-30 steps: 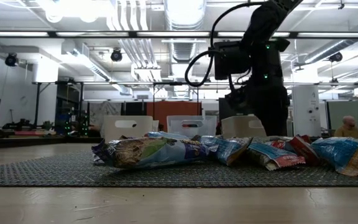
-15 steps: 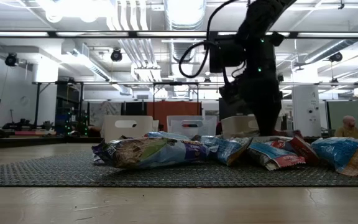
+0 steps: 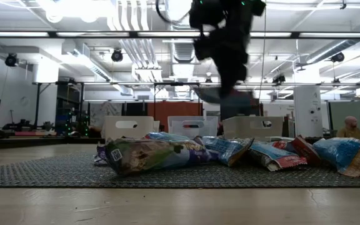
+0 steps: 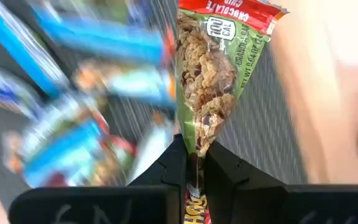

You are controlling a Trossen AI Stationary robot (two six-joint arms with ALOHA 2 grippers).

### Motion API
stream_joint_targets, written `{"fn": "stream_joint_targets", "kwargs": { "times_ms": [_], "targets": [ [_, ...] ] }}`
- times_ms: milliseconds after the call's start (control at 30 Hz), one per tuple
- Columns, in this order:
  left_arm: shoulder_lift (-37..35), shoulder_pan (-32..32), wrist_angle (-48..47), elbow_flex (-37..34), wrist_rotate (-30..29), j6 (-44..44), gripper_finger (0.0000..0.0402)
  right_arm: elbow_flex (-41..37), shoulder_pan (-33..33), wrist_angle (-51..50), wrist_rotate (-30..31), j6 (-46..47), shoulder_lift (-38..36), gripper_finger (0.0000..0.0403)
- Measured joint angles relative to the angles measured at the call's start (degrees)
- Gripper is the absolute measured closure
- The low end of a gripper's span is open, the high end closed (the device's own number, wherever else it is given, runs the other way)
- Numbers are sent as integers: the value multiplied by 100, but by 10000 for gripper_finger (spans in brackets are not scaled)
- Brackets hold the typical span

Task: Pick and place Granola Bars by type
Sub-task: Put the red granola bar into the white bin

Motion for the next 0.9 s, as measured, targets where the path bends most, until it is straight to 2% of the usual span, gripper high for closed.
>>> {"fn": "stream_joint_targets", "kwargs": {
  "times_ms": [233,500,900],
  "targets": [
    [-2,0,-9,0,-2,88,401,971,-318,409,-43,-102,48,374],
    [-2,-2,-11,0,0,95,401,1884,-843,413,-169,-87,396,374],
    [-2,-1,-11,0,0,97,401,3572,-1084,349,-342,-253,1395,374]
  ]
}}
